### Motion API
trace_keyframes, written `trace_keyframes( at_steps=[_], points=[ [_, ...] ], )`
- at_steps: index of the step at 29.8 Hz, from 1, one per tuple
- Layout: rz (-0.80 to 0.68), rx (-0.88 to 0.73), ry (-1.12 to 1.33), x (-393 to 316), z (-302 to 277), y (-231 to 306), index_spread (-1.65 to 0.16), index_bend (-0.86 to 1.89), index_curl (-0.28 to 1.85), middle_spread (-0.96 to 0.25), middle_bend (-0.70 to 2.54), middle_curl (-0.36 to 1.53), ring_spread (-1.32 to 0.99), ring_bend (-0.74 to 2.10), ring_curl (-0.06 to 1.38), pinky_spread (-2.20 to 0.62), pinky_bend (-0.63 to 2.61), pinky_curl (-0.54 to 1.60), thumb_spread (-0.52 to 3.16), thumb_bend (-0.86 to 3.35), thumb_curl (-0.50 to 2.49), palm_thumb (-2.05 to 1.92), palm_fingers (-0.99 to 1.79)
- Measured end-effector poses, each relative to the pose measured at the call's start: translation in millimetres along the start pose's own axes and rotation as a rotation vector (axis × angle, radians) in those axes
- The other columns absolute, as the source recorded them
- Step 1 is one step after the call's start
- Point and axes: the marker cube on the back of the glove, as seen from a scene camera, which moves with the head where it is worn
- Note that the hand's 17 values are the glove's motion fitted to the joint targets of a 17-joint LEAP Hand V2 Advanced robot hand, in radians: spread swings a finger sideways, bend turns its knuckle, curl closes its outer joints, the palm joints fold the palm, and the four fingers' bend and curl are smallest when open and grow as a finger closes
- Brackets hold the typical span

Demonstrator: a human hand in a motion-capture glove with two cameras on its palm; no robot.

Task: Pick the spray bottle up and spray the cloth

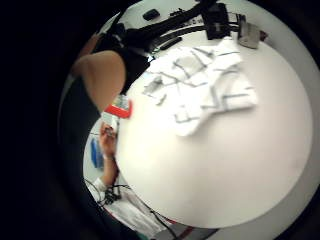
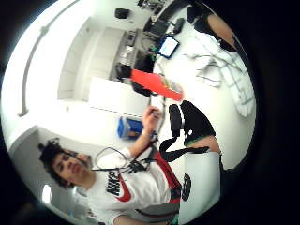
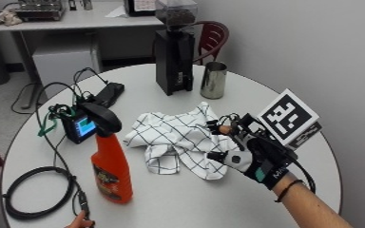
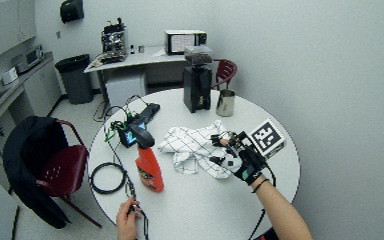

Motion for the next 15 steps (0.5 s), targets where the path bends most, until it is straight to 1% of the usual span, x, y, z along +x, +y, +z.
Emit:
trace_keyframes(
  at_steps=[9,12,15],
  points=[
    [-0.012,-0.105,0.400,-1,-3,7,-0.36,0.15,0.29,-0.05,0.24,0.40,0.00,0.20,0.34,0.27,0.19,0.35,1.07,-0.03,0.52,0.80,0.65],
    [-0.003,-0.139,0.486,4,1,9,-0.37,0.16,0.29,-0.04,0.23,0.40,0.01,0.19,0.33,0.27,0.19,0.35,1.08,-0.02,0.51,0.80,0.63],
    [0.005,-0.154,0.518,10,4,12,-0.37,0.15,0.30,-0.04,0.22,0.39,0.01,0.18,0.33,0.27,0.20,0.35,1.09,-0.02,0.50,0.79,0.61]
  ],
)
